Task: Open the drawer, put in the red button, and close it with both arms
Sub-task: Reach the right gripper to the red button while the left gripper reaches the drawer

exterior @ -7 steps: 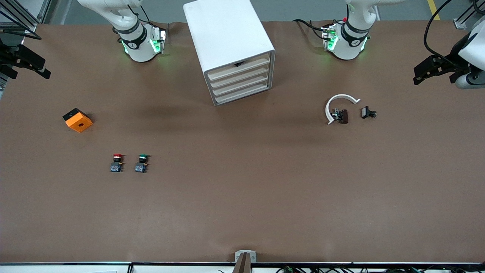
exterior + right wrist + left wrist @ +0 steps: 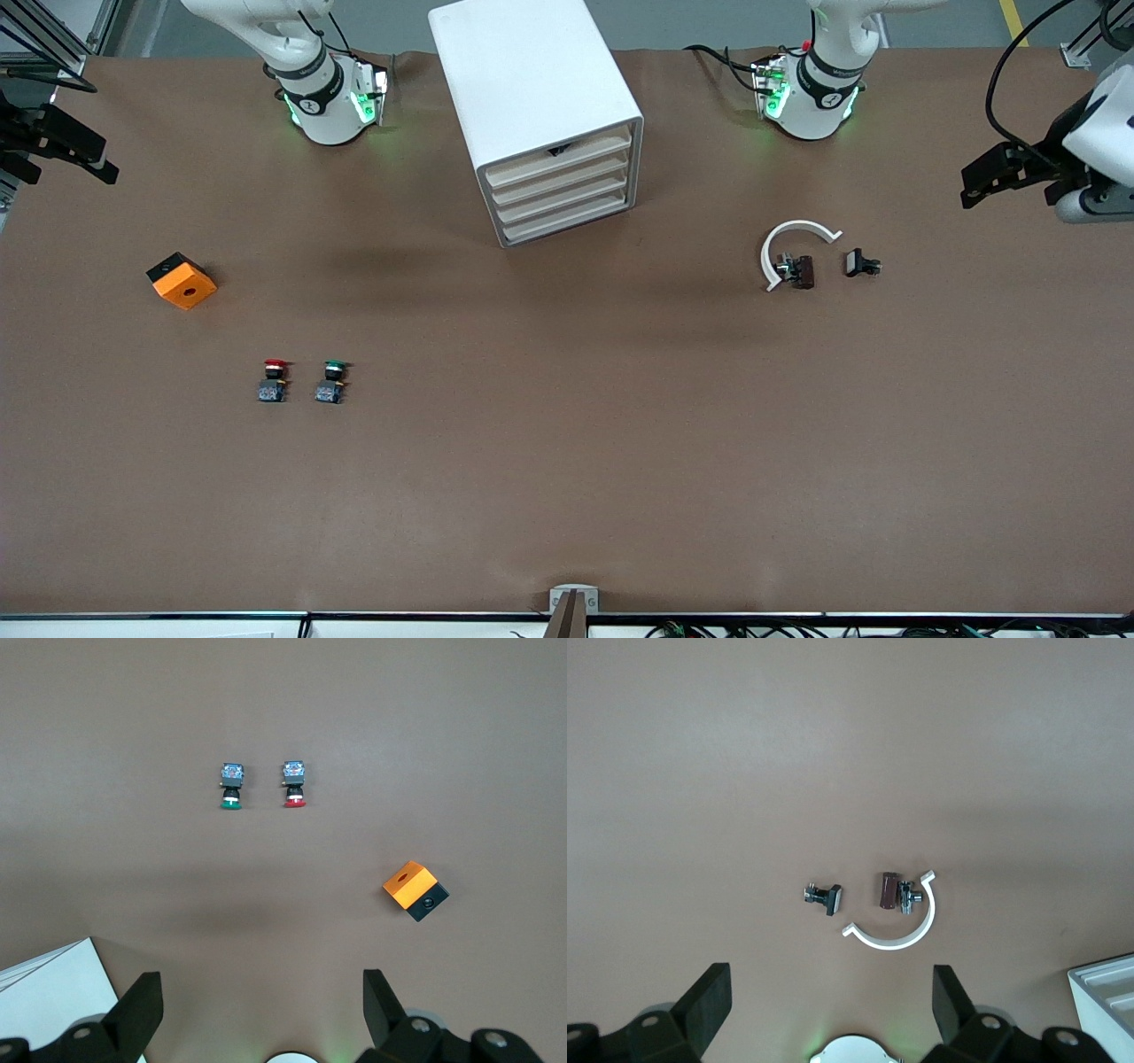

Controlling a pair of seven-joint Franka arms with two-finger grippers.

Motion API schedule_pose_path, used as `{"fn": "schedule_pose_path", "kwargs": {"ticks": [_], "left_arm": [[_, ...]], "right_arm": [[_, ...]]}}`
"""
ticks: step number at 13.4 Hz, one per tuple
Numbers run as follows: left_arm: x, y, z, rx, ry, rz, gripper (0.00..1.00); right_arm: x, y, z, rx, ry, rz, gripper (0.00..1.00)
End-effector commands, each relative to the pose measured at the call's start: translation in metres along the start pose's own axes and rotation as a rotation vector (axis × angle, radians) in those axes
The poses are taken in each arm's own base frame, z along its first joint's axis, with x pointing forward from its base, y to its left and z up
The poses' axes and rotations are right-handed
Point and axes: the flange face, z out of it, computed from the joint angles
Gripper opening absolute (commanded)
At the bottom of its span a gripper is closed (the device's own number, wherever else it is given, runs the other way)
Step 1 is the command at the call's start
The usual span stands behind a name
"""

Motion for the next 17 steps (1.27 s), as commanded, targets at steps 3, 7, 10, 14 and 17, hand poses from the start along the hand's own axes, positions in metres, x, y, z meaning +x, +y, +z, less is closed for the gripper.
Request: {"fn": "schedule_pose_path", "kwargs": {"ticks": [3, 7, 10, 14, 17], "left_arm": [[0.054, 0.026, 0.065, -0.016, -0.155, 0.02, 1.0], [0.083, 0.071, 0.145, -0.077, -0.342, -0.339, 1.0], [0.092, 0.128, 0.209, -0.026, -0.47, -0.525, 1.0], [0.083, 0.207, 0.266, 0.123, -0.53, -0.827, 1.0], [0.067, 0.254, 0.309, 0.285, -0.552, -1.066, 1.0]], "right_arm": [[-0.001, 0.003, -0.001, 0.002, 0.013, 0.013, 1.0], [0.014, 0.005, 0.014, 0.002, -0.022, 0.019, 1.0], [0.03, 0.008, 0.046, 0.014, -0.11, 0.015, 1.0], [0.054, 0.005, 0.076, 0.005, -0.129, 0.007, 1.0], [0.083, 0.019, 0.103, -0.008, -0.153, 0.016, 1.0]]}}
